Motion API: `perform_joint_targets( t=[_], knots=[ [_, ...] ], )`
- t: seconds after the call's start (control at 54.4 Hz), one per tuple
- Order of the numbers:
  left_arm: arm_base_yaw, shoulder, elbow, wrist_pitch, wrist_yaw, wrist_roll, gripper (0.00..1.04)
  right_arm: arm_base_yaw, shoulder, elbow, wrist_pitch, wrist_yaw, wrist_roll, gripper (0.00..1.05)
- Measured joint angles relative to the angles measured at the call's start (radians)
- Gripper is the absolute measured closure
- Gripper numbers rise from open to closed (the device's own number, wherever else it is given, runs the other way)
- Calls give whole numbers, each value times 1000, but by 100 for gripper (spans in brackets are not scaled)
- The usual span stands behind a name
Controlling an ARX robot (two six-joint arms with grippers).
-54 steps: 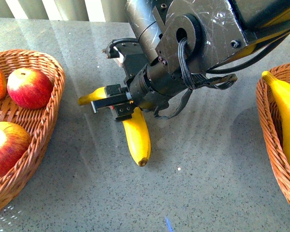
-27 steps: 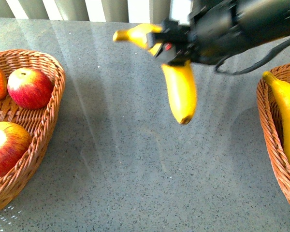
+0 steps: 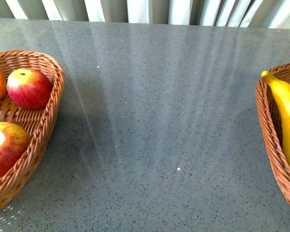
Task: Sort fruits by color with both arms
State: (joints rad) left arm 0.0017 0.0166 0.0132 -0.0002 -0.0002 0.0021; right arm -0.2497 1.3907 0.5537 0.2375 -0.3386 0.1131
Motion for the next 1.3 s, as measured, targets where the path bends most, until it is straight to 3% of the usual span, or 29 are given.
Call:
perform_joint_targets(
  t=[0.22,0.514,0.643,0.808,0.974,1.047,1.139,1.304],
  knots=[
    [0,0,0,0,0,0,9,-59,66,-50,51,-6,-24,69],
    [0,0,0,0,0,0,9,-67,74,-127,147,-32,-27,8],
    [0,0,0,0,0,0,9,-124,-62,-188,168,-76,-28,9],
    [0,0,0,0,0,0,9,-130,-84,-190,172,-80,-29,9],
    [0,0,0,0,0,0,9,-80,27,-385,805,30,-81,33],
    [0,0,0,0,0,0,9,-47,-15,-426,934,48,-90,43],
    [0,0,0,0,0,0,9,-13,-113,-446,928,91,-98,57],
    [0,0,0,0,0,0,9,45,-311,-477,737,138,-105,82]
  ],
)
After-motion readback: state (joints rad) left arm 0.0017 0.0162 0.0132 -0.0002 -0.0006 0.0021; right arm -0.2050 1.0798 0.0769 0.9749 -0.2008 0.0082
